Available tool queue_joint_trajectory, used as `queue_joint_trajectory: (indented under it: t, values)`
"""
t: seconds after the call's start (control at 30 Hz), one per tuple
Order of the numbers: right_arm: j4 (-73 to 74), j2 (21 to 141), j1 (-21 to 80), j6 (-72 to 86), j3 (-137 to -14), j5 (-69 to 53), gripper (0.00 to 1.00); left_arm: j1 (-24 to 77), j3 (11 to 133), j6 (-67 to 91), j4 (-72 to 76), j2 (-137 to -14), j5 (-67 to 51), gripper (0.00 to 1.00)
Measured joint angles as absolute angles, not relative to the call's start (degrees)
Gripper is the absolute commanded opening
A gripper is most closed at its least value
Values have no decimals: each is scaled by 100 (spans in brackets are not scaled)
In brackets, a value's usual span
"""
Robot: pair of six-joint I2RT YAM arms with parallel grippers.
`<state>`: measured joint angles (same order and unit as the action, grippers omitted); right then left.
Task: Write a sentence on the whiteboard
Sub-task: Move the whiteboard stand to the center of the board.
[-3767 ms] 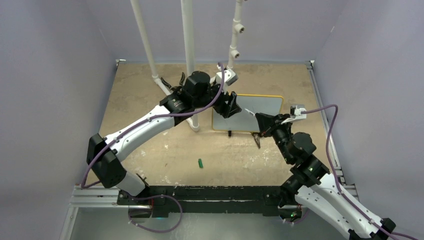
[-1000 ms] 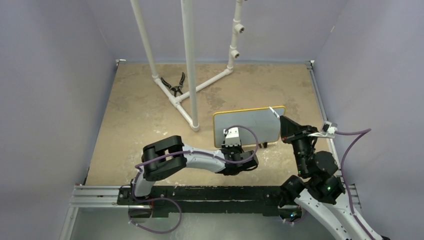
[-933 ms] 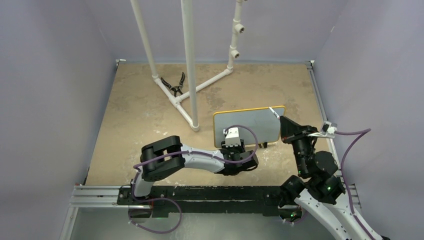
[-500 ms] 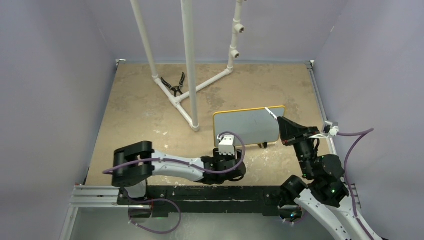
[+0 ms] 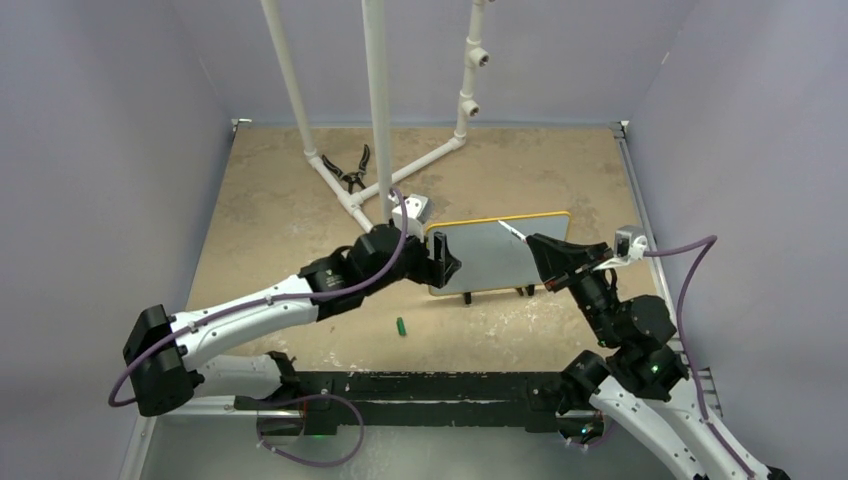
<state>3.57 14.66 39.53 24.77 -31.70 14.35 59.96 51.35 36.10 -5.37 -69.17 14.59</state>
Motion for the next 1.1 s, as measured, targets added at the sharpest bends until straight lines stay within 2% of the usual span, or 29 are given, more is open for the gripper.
queue_joint_trajectory:
  t: [0.2,0.33,0.57,1.0,1.1]
  values:
    - [-185,1653,3953,2388,-3065,906,0,4788,5411,2331,-698,-6930,-489,70]
    - [-482,1931,3953,2383,-2845,755,0,4335,5610,1802,-884,-7170,-1223,69]
    - [-825,2613,3953,2351,-2709,607,0,4117,5680,1258,-991,-7387,-1632,66]
    - [-1326,3256,3975,2191,-2674,416,0,3658,5636,827,-685,-7623,-2366,39]
    - [-1446,3387,3988,2139,-2674,336,0,3610,5634,764,-657,-7658,-2480,36]
